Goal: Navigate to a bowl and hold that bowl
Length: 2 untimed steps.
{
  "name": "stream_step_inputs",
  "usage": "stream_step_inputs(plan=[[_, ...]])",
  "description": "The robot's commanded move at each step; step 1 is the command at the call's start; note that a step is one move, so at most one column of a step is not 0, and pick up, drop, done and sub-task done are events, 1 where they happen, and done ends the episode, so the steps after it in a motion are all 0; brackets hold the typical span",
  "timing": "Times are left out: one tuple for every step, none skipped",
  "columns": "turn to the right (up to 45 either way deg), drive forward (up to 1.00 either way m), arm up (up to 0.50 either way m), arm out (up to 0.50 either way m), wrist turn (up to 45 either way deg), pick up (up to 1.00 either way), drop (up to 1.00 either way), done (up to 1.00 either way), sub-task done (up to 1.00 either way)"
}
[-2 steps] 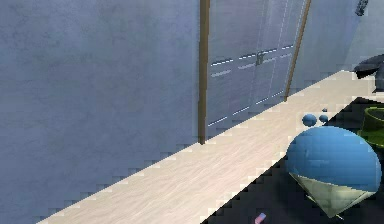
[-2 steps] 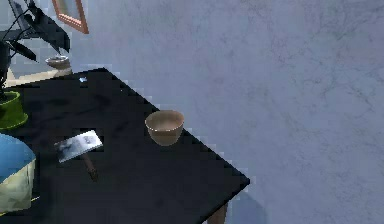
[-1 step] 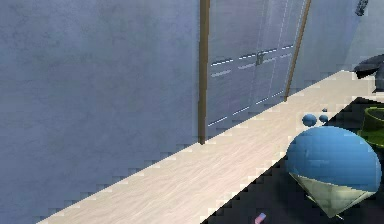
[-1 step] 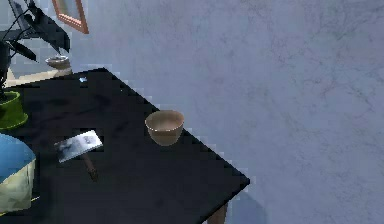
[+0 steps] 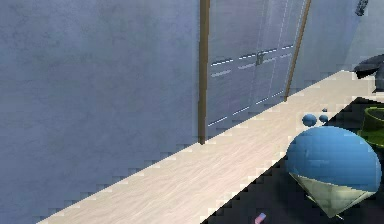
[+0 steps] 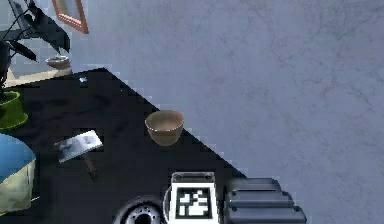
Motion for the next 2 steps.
stream_step_inputs(plan=[[0.0, 0.0, 0.0, 0.46, 0.0, 0.0, 0.0, 0.0, 0.0], [0.0, 0.0, 0.0, 0.0, 45.0, 0.0, 0.0, 0.0, 0.0]])
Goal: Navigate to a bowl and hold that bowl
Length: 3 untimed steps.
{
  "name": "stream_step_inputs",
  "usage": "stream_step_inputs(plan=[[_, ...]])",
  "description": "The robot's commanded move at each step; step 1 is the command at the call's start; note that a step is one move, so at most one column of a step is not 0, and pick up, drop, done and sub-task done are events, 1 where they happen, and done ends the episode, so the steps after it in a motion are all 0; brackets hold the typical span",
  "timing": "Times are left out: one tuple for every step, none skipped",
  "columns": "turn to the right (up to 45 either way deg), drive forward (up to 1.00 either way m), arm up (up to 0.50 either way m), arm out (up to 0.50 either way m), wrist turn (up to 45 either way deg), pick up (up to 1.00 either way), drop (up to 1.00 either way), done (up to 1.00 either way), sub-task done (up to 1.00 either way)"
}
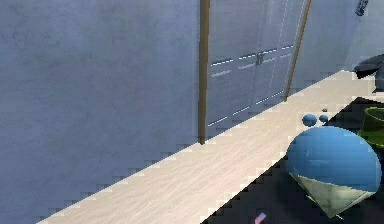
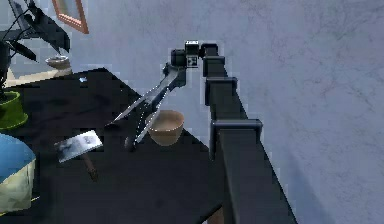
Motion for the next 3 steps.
stream_step_inputs(plan=[[0.0, 0.0, 0.0, 0.0, 45.0, 0.0, 0.0, 0.0, 0.0], [0.0, 0.0, 0.0, 0.0, 45.0, 0.0, 0.0, 0.0, 0.0], [0.0, 0.0, 0.0, 0.0, 21.0, 0.0, 0.0, 0.0, 0.0]])
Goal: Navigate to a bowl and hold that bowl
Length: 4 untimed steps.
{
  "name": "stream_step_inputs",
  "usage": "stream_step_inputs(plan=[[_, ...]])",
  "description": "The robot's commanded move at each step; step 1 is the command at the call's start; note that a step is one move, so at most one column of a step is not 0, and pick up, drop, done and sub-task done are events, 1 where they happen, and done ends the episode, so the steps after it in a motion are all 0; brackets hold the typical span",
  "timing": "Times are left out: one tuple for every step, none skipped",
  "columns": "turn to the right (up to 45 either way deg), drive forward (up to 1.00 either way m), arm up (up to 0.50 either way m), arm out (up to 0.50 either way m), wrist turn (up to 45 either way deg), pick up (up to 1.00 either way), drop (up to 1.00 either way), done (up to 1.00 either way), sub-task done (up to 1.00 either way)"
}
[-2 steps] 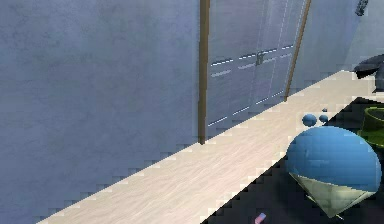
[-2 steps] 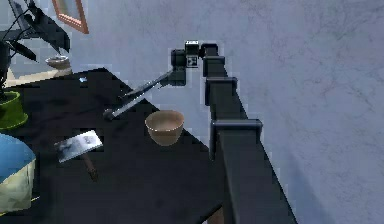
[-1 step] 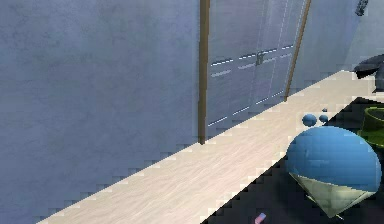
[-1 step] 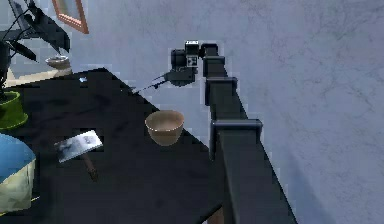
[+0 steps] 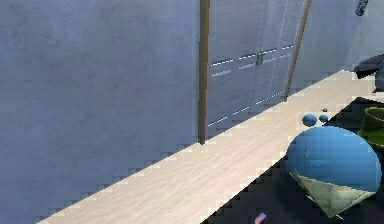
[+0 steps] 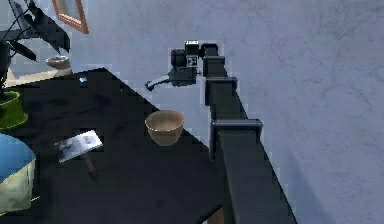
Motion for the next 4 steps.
stream_step_inputs(plan=[[0.0, 0.0, -0.26, 0.0, 0.0, 0.0, 0.0, 0.0, 0.0], [0.0, 0.0, 0.0, 0.0, 0.0, 1.0, 0.0, 0.0, 0.0], [0.0, 0.0, 0.1, 0.0, 0.0, 0.0, 0.0, 0.0, 0.0], [0.0, 0.0, 0.0, 0.0, 0.0, 0.0, 0.0, 1.0, 0.0]])
